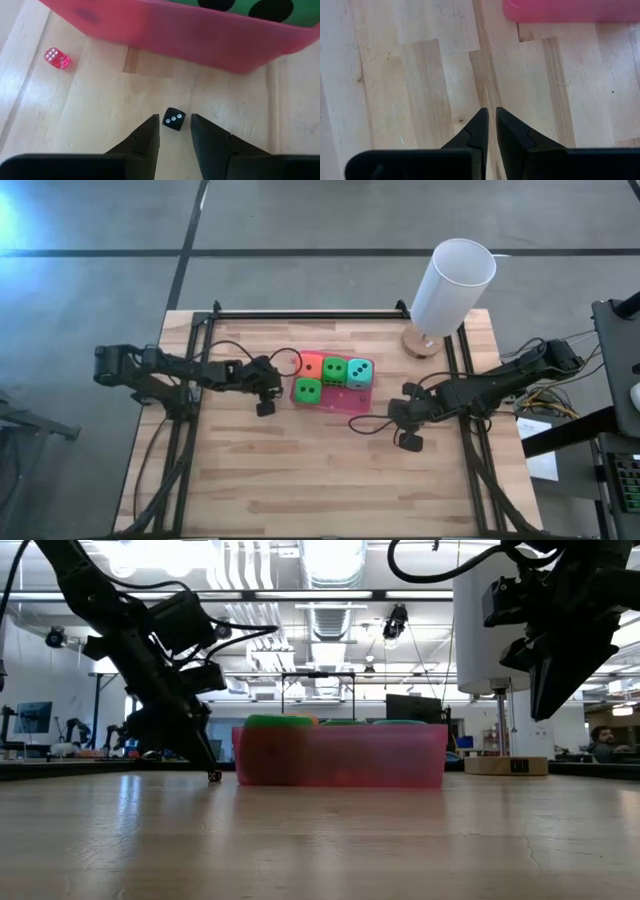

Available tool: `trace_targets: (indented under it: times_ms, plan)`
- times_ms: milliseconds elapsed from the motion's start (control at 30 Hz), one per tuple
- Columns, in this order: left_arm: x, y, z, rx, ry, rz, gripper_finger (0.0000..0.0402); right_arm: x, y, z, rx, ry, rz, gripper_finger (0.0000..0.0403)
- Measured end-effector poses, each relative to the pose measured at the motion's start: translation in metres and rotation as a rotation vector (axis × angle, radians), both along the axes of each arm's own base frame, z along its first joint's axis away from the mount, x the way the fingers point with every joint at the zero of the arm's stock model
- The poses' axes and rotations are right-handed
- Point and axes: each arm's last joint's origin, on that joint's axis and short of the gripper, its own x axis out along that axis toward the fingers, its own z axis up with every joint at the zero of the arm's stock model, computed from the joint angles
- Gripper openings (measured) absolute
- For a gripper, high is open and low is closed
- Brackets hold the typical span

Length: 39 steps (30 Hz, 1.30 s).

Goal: Pick & Place Dice
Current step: Put the small black die into the pink bin

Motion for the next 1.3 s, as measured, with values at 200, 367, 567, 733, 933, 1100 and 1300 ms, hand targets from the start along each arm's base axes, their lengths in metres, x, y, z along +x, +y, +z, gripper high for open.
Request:
trace_targets:
  times_ms: [200, 367, 567, 733, 933, 1100, 1300]
  plan:
    - [0.000, 0.002, 0.001, 0.002, -0.009, 0.009, 0.0111, 0.000, 0.000, 0.000, 0.000, 0.000, 0.000, 0.0034]
    - [0.001, 0.003, 0.001, 0.005, -0.020, 0.011, 0.0110, 0.000, 0.000, 0.000, 0.000, 0.000, 0.000, 0.0034]
    - [-0.003, 0.002, -0.004, -0.001, -0.023, 0.018, 0.0110, 0.000, 0.000, 0.000, 0.000, 0.000, 0.000, 0.0034]
    - [-0.003, 0.002, -0.004, -0.003, -0.042, 0.022, 0.0109, 0.000, 0.000, 0.000, 0.000, 0.000, 0.000, 0.0034]
    - [-0.001, 0.002, -0.003, -0.012, -0.064, 0.006, 0.0108, 0.000, 0.000, 0.000, 0.000, 0.000, 0.000, 0.0034]
    - [-0.006, 0.001, -0.008, -0.017, -0.046, 0.005, 0.0108, 0.000, 0.000, 0.000, 0.000, 0.000, 0.000, 0.0034]
    - [-0.006, 0.000, -0.009, -0.001, -0.051, -0.014, 0.0108, 0.000, 0.000, 0.000, 0.000, 0.000, 0.000, 0.0034]
